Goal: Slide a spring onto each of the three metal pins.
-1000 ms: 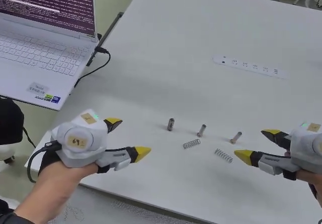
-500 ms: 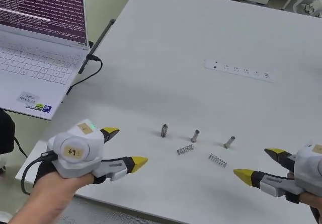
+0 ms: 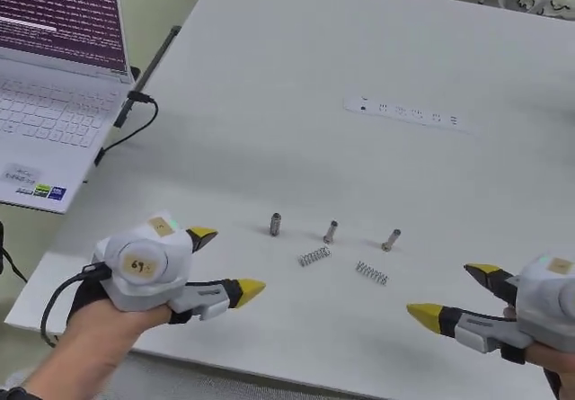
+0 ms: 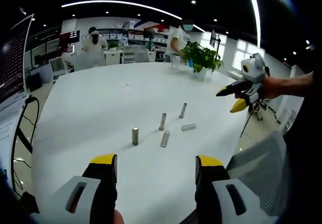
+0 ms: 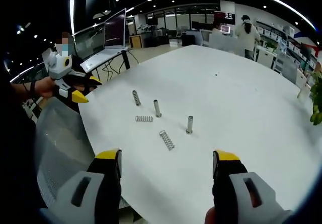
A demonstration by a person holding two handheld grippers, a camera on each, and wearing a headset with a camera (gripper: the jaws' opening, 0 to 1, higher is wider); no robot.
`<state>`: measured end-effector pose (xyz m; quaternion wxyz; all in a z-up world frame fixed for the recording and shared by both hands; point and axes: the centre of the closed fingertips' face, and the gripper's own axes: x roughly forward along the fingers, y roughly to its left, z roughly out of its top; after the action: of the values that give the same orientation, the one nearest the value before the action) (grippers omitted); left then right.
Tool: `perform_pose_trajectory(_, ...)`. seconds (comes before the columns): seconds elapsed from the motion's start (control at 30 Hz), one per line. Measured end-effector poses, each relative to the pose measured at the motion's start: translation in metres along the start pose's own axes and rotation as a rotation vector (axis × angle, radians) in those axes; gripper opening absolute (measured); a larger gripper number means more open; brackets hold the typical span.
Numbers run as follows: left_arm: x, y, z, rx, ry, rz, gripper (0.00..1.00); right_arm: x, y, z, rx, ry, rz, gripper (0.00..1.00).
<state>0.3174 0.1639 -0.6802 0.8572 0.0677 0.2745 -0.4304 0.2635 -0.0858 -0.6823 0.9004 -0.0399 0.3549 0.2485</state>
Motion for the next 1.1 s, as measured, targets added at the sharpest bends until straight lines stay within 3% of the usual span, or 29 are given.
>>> perform_pose_trajectory(0.3,0.015,-0.011,0.003,0.013,0.009,-0.036,0.57,-0.005,-0.001,-0.008,0.012,0.004,-0.006,0.73)
perform_pose_trajectory(1.1,0.064,-0.029,0.001,0.098,0.081,-0.15,0.51,-0.015,-0.002,-0.016,0.037,0.0,-0.022,0.71)
